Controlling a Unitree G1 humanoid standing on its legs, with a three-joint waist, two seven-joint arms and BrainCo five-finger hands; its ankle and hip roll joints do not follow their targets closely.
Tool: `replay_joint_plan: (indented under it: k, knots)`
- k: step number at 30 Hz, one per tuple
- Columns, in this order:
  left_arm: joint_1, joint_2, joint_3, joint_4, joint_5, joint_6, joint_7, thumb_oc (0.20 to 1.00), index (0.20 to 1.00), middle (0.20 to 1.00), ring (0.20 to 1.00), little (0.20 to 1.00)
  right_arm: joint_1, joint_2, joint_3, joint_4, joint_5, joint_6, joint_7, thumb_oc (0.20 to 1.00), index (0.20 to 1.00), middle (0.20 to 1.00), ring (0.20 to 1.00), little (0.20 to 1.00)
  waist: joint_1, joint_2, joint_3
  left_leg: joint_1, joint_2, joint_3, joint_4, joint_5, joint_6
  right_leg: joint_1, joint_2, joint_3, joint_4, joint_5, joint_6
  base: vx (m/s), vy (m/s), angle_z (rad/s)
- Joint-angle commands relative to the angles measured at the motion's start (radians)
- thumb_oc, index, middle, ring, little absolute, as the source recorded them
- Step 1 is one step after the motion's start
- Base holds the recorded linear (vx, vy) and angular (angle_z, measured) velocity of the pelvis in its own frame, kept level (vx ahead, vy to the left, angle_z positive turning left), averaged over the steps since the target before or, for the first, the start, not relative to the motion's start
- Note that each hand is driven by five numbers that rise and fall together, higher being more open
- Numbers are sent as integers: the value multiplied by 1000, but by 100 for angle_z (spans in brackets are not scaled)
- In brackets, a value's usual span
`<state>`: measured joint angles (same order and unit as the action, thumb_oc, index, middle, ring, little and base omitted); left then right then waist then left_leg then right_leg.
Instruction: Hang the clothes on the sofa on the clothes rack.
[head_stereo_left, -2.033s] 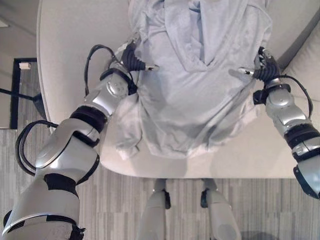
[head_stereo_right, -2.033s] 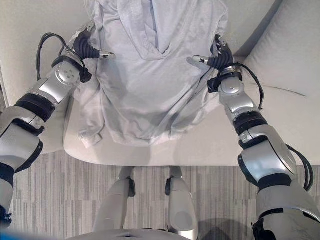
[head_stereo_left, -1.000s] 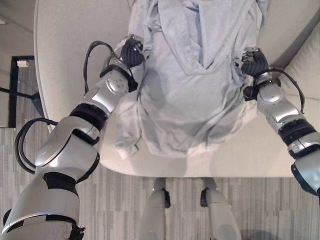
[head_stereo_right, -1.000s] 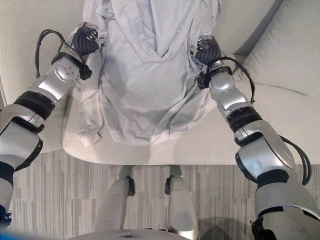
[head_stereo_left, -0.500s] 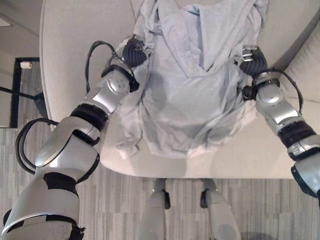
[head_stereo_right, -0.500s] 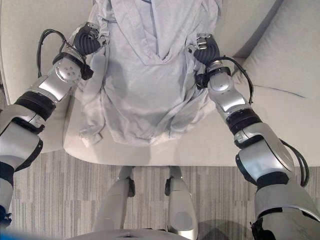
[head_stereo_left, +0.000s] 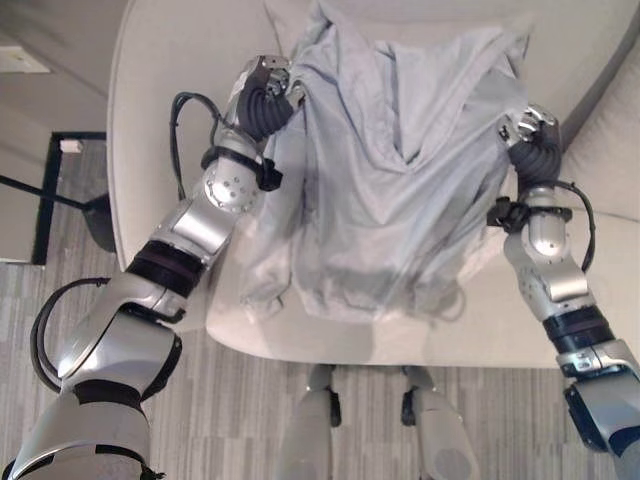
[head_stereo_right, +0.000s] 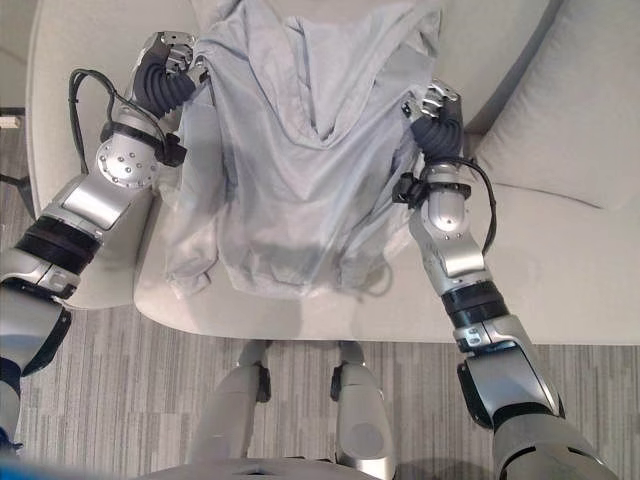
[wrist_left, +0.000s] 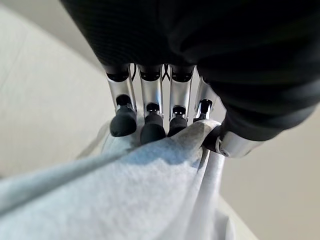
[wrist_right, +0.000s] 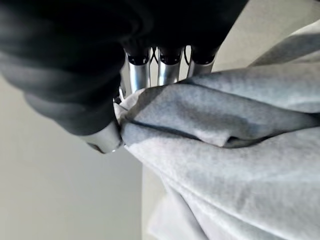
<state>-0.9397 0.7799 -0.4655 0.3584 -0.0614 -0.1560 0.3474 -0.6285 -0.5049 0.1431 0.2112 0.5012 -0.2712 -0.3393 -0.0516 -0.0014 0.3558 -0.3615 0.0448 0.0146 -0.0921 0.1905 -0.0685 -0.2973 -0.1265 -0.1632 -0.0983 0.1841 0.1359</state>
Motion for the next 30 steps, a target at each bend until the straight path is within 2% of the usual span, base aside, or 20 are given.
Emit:
replay_joint_plan:
  k: [1, 4, 5, 9, 17, 19, 24, 27, 30]
  knots:
    - [25, 23, 65, -23, 40, -71, 26, 200, 200, 200, 200, 200, 29, 1, -77, -75, -68, -90, 18, 200, 200, 200, 200, 200, 25, -10, -121, 70, 13, 13, 5, -81, -36, -28, -60, 44, 11, -20, 124, 83, -37, 3]
    - [131, 60, 165, -114, 54, -82, 10, 200, 200, 200, 200, 200, 80, 2, -132, -138, -103, -82, 37, 200, 200, 200, 200, 200, 39, -16, -162, 113, 22, 20, 5, -97, -40, 21, -64, 23, 11, -45, 120, 100, -48, 11]
    - [200, 82, 226, -152, 68, -84, 3, 200, 200, 200, 200, 200, 108, 0, -155, -159, -117, -74, 49, 200, 200, 200, 200, 200, 49, -19, -195, 141, 28, 24, 5, -106, -43, 53, -65, 8, 11, -59, 116, 96, -37, 13]
    - [297, 110, 315, -204, 83, -87, -8, 200, 200, 200, 200, 200, 134, -9, -182, -180, -136, -62, 63, 200, 200, 200, 200, 200, 59, -21, -243, 185, 35, 27, 5, -118, -52, 110, -64, -21, 11, -84, 109, 89, -47, 17]
    - [474, 155, 483, -232, 83, -99, -19, 200, 200, 200, 200, 200, 152, -59, -219, -189, -183, -44, 83, 200, 200, 200, 200, 200, 114, -24, -340, 229, 56, -12, 5, -116, -87, 221, -50, -108, 11, -138, 87, 52, -85, 21]
    - [514, 159, 516, -227, 82, -96, -12, 200, 200, 200, 200, 200, 138, -63, -213, -184, -164, -47, 94, 200, 200, 200, 200, 200, 142, -19, -353, 210, 61, -40, 5, -102, -101, 235, -39, -139, 11, -153, 77, -62, -104, 39]
    - [541, 149, 553, -234, 82, -102, -1, 200, 200, 200, 200, 200, 100, -71, -177, -160, -142, -49, 114, 200, 200, 200, 200, 200, 165, -7, -363, 159, 56, -76, 5, -100, -112, 232, -31, -184, 11, -168, 70, -86, -24, 44]
    - [537, 145, 559, -246, 95, -101, 4, 200, 200, 200, 200, 200, 75, -89, -158, -162, -145, -55, 121, 200, 200, 200, 200, 200, 189, -6, -339, 139, 57, -133, 5, -95, -129, 266, -18, -208, 11, -180, 60, -53, 37, 42]
    - [531, 157, 558, -241, 99, -104, 7, 200, 200, 200, 200, 200, 74, -86, -155, -166, -144, -57, 121, 200, 200, 200, 200, 200, 192, -14, -331, 130, 75, -151, 5, -91, -140, 283, -22, -221, 11, -174, 64, -26, 126, 36]
